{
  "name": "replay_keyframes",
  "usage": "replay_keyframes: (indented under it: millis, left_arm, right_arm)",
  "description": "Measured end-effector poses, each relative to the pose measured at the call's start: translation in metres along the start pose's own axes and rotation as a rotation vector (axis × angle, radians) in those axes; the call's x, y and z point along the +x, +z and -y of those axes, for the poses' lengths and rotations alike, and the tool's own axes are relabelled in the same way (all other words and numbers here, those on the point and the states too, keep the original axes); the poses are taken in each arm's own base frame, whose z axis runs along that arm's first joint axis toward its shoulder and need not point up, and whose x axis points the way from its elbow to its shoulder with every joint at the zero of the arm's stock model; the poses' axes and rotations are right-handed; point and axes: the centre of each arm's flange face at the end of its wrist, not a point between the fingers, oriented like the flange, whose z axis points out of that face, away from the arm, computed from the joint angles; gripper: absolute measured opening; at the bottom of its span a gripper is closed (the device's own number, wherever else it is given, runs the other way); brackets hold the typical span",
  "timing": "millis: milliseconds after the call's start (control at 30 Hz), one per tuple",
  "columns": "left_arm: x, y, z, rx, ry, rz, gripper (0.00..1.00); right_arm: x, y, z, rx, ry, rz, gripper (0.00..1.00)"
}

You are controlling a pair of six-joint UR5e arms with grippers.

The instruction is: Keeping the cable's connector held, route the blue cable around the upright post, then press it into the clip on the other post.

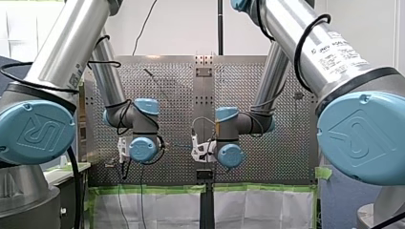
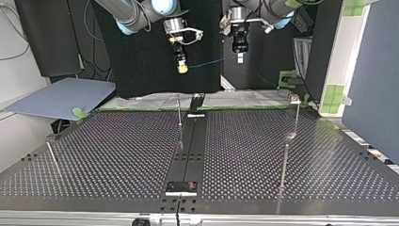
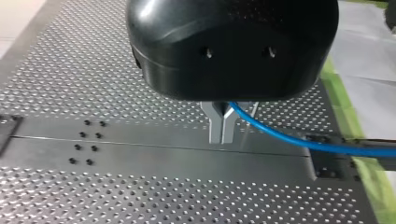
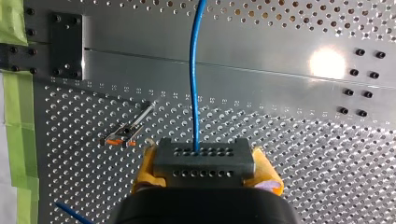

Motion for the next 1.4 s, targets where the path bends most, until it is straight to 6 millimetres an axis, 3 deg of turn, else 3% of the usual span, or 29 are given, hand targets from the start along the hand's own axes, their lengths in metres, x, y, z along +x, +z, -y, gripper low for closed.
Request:
replay_keyframes:
  millis: [433,700,1033,1400]
  left_arm:
    - [0.003,-0.004,-0.002,-0.002,0.021,-0.030,0.00]
    - [-0.013,-0.010,0.000,-0.031,-0.054,0.002,0.00]
    - [-0.045,-0.006,-0.006,-0.065,-0.158,0.047,0.00]
    - [-0.080,0.001,-0.023,-0.126,-0.156,0.078,0.02]
  right_arm:
    - [0.000,-0.001,0.000,0.000,0.001,0.001,0.00]
    - [0.013,-0.022,0.004,-0.018,0.046,0.006,0.00]
    - [0.061,-0.016,0.001,0.027,0.162,-0.095,0.00]
    - [0.133,0.004,0.001,0.051,0.214,-0.203,0.00]
